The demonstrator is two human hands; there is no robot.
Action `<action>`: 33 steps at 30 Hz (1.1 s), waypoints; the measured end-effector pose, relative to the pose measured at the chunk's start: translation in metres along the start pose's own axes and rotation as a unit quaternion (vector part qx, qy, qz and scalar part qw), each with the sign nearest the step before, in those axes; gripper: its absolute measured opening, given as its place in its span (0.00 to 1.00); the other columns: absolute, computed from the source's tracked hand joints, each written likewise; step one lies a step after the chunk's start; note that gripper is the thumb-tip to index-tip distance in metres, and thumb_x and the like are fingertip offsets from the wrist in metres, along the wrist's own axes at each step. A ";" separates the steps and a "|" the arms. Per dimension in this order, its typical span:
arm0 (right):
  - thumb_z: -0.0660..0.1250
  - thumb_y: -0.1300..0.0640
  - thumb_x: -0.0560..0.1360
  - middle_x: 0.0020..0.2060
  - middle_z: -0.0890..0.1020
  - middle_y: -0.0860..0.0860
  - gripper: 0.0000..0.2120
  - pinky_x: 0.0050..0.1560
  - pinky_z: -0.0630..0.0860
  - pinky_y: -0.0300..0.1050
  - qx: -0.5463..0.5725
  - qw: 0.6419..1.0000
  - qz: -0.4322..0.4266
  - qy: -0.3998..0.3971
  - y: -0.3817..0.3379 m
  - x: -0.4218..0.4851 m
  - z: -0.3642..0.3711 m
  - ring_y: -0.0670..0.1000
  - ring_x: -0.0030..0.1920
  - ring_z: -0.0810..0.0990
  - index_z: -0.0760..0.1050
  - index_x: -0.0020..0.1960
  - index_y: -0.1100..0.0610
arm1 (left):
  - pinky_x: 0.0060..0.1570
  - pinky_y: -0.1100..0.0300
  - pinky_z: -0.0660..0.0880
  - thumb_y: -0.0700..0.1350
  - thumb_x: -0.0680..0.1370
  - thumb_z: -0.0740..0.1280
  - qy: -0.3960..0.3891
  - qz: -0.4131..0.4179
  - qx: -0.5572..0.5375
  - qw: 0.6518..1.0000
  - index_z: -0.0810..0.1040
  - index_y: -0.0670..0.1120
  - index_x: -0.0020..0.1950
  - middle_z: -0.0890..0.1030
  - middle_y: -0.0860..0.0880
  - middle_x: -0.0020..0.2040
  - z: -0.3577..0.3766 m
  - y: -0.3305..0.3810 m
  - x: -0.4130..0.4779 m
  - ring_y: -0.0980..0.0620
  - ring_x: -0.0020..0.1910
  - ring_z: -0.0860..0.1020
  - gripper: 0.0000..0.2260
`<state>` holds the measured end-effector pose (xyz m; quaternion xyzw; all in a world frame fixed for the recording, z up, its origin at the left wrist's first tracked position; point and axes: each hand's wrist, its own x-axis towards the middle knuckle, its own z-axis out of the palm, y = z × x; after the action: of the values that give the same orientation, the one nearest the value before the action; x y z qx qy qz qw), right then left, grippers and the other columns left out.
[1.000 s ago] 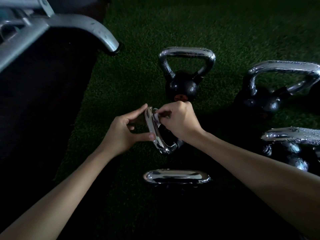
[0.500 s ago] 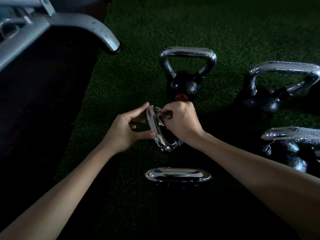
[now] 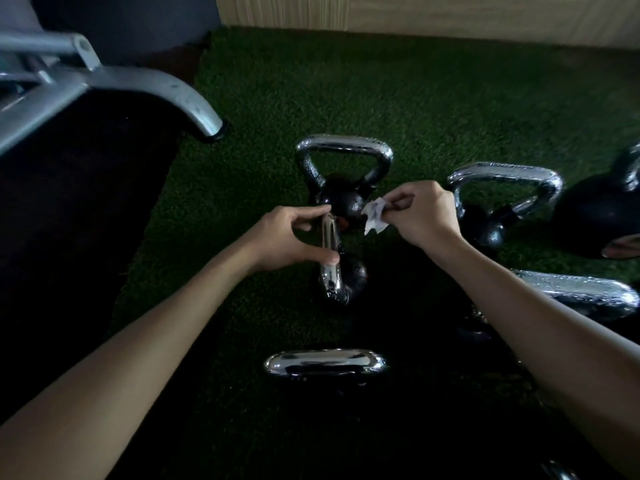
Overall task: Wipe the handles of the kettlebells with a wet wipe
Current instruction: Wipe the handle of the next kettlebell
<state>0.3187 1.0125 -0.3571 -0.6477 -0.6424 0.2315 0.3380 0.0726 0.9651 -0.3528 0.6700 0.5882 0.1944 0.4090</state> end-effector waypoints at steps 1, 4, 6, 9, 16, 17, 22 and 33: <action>0.79 0.59 0.69 0.30 0.79 0.38 0.07 0.32 0.68 0.22 0.002 1.000 0.003 0.005 0.001 0.001 -0.006 0.31 0.30 0.75 0.87 0.45 0.52 | 0.68 0.53 0.72 0.67 0.57 0.81 0.011 -0.002 0.000 1.000 0.70 0.65 0.74 0.74 0.62 0.72 0.009 0.006 0.002 0.63 0.67 0.73 0.46; 0.80 0.60 0.68 0.30 0.80 0.39 0.08 0.32 0.69 0.22 0.006 1.000 -0.007 -0.005 0.004 -0.003 -0.019 0.30 0.29 0.76 0.87 0.45 0.51 | 0.60 0.60 0.71 0.60 0.64 0.82 0.046 -0.006 -0.002 0.999 0.70 0.63 0.76 0.75 0.59 0.72 0.032 0.027 0.004 0.61 0.68 0.73 0.42; 0.80 0.58 0.68 0.32 0.82 0.41 0.07 0.34 0.71 0.25 0.012 1.000 -0.025 -0.015 0.003 -0.006 -0.024 0.31 0.33 0.78 0.86 0.44 0.50 | 0.59 0.64 0.68 0.59 0.66 0.81 0.062 -0.013 0.008 0.998 0.71 0.59 0.76 0.76 0.58 0.71 0.040 0.039 0.001 0.59 0.69 0.74 0.40; 0.80 0.57 0.69 0.37 0.85 0.42 0.07 0.40 0.74 0.30 0.027 0.998 -0.056 -0.016 0.000 -0.003 -0.026 0.36 0.39 0.81 0.86 0.46 0.50 | 0.53 0.62 0.73 0.65 0.67 0.78 0.136 -0.031 0.101 0.985 0.73 0.58 0.74 0.80 0.58 0.66 0.047 0.052 -0.020 0.56 0.64 0.78 0.37; 0.72 0.62 0.75 0.43 0.87 0.46 0.10 0.43 0.78 0.42 0.022 0.972 -0.174 -0.156 -0.019 0.013 -0.001 0.45 0.42 0.85 0.79 0.52 0.50 | 0.48 0.60 0.73 0.67 0.68 0.75 0.228 -0.046 0.217 0.948 0.74 0.58 0.68 0.82 0.60 0.55 0.082 0.058 -0.056 0.57 0.55 0.79 0.31; 0.72 0.62 0.76 0.44 0.87 0.47 0.10 0.45 0.79 0.44 0.011 0.964 -0.177 -0.200 -0.022 0.017 0.001 0.46 0.44 0.85 0.77 0.52 0.49 | 0.48 0.59 0.76 0.65 0.69 0.75 0.230 -0.042 0.220 0.947 0.75 0.57 0.68 0.83 0.60 0.54 0.082 0.058 -0.055 0.57 0.54 0.80 0.30; 0.72 0.56 0.77 0.50 0.86 0.45 0.10 0.51 0.77 0.46 -0.078 0.933 -0.201 -0.288 -0.029 0.031 -0.006 0.45 0.48 0.83 0.75 0.56 0.47 | 0.53 0.50 0.79 0.62 0.73 0.73 0.220 -0.011 0.277 0.935 0.79 0.55 0.63 0.83 0.56 0.55 0.069 0.053 -0.050 0.53 0.56 0.79 0.22; 0.75 0.55 0.75 0.46 0.86 0.50 0.12 0.47 0.76 0.42 -0.088 0.934 -0.193 -0.287 -0.032 -0.004 -0.015 0.52 0.47 0.83 0.75 0.54 0.50 | 0.64 0.57 0.73 0.50 0.77 0.74 0.053 0.044 0.297 0.952 0.74 0.65 0.71 0.81 0.57 0.66 -0.025 0.015 -0.034 0.56 0.65 0.78 0.24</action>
<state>0.3080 1.0042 -0.3238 -0.4445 -0.8425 0.2802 0.1187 0.0555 0.9417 -0.3187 0.7751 0.6102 0.0640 0.1507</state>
